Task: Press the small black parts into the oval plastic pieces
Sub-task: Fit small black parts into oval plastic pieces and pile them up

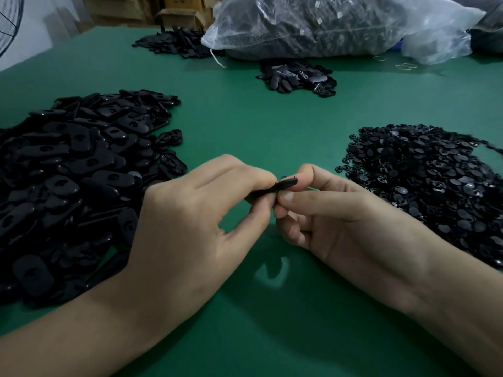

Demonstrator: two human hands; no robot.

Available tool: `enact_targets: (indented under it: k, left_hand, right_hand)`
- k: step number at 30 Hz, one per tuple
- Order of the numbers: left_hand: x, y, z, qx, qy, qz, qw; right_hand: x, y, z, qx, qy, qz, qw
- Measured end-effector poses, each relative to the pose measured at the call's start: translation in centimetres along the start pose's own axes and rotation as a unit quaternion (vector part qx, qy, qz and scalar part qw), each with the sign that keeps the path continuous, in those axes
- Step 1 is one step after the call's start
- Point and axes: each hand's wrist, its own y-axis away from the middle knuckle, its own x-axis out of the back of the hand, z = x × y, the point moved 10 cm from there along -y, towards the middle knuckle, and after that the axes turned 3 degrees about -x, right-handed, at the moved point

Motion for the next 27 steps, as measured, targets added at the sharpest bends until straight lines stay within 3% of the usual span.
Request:
enact_targets:
  k: [4, 8, 16, 19, 23, 25, 27]
  left_hand:
    - [-0.8, 0.1, -1.9, 0.062, 0.050, -0.020, 0.997]
    - [-1.9, 0.3, -2.9, 0.137, 0.136, -0.035, 0.981]
    - [-4.9, 2.1, -5.6, 0.281, 0.302, -0.088, 0.907]
    - [-5.2, 2.3, -5.7, 0.290, 0.306, -0.087, 0.903]
    - [-4.1, 0.7, -4.6, 0.199, 0.212, -0.109, 0.950]
    - [-4.9, 0.4, -4.2, 0.185, 0.223, -0.182, 0.940]
    - [-5.9, 0.4, -4.5, 0.209, 0.282, -0.246, 0.903]
  right_hand:
    - [0.0, 0.7, -1.8, 0.073, 0.089, 0.031, 0.993]
    - [0.0, 1.4, -3.9, 0.156, 0.203, 0.078, 0.964]
    - [0.2, 1.2, -4.0, 0.159, 0.289, 0.086, 0.940]
    - [0.9, 1.1, -3.8, 0.148, 0.268, 0.107, 0.946]
    - [2.0, 1.0, -3.4, 0.116, 0.208, 0.137, 0.962]
    - [2.3, 1.1, -3.3, 0.105, 0.195, 0.139, 0.965]
    - [2.3, 1.1, -3.2, 0.093, 0.193, 0.136, 0.967]
